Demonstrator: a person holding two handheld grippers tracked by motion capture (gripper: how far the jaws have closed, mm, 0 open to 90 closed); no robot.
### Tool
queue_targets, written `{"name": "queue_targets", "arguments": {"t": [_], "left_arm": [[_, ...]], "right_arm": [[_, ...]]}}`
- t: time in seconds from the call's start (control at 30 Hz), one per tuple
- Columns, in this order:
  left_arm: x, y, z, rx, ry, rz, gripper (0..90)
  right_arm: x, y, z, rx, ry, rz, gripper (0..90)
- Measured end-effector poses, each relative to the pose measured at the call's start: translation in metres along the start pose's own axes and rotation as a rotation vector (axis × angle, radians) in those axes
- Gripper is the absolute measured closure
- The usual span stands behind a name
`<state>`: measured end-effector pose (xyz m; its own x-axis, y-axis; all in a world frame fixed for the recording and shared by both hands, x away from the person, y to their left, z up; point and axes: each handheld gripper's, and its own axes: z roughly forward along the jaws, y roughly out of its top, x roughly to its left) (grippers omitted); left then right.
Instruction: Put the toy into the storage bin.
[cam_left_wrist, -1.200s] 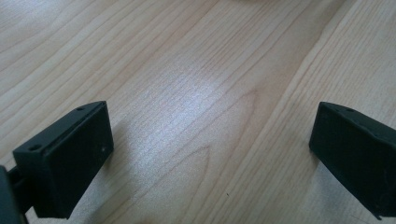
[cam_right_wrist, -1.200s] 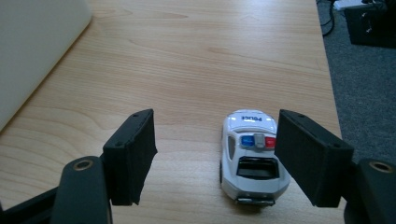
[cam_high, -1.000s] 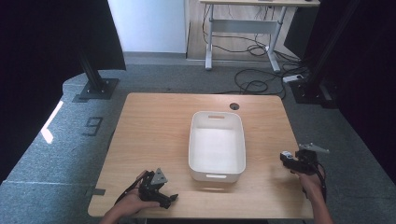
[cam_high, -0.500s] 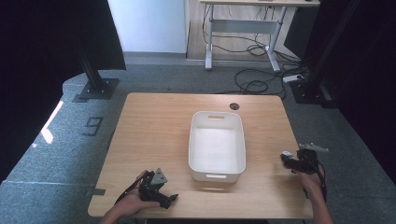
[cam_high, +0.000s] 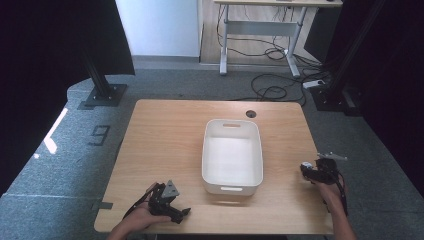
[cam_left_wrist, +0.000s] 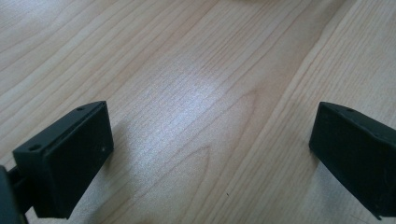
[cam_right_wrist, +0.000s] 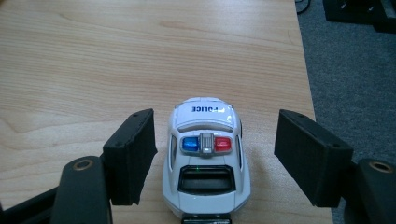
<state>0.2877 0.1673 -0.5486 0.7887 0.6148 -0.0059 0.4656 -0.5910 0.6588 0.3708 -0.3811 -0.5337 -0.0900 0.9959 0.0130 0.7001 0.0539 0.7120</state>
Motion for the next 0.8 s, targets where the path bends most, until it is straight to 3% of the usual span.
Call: {"name": "queue_targets", "arguments": {"t": [0.53, 0.7, 0.8], "left_arm": [[0.000, 0.000, 0.000, 0.001, 0.000, 0.000, 0.0], [0.000, 0.000, 0.000, 0.000, 0.000, 0.000, 0.0], [0.000, 0.000, 0.000, -0.001, -0.001, 0.000, 0.0]], "right_arm": [[0.000, -0.003, 0.013, 0.042, -0.027, 0.017, 33.0], [0.002, -0.003, 0.013, 0.039, -0.026, 0.017, 39.2], [0.004, -0.002, 0.012, 0.039, -0.016, 0.008, 47.3]]}}
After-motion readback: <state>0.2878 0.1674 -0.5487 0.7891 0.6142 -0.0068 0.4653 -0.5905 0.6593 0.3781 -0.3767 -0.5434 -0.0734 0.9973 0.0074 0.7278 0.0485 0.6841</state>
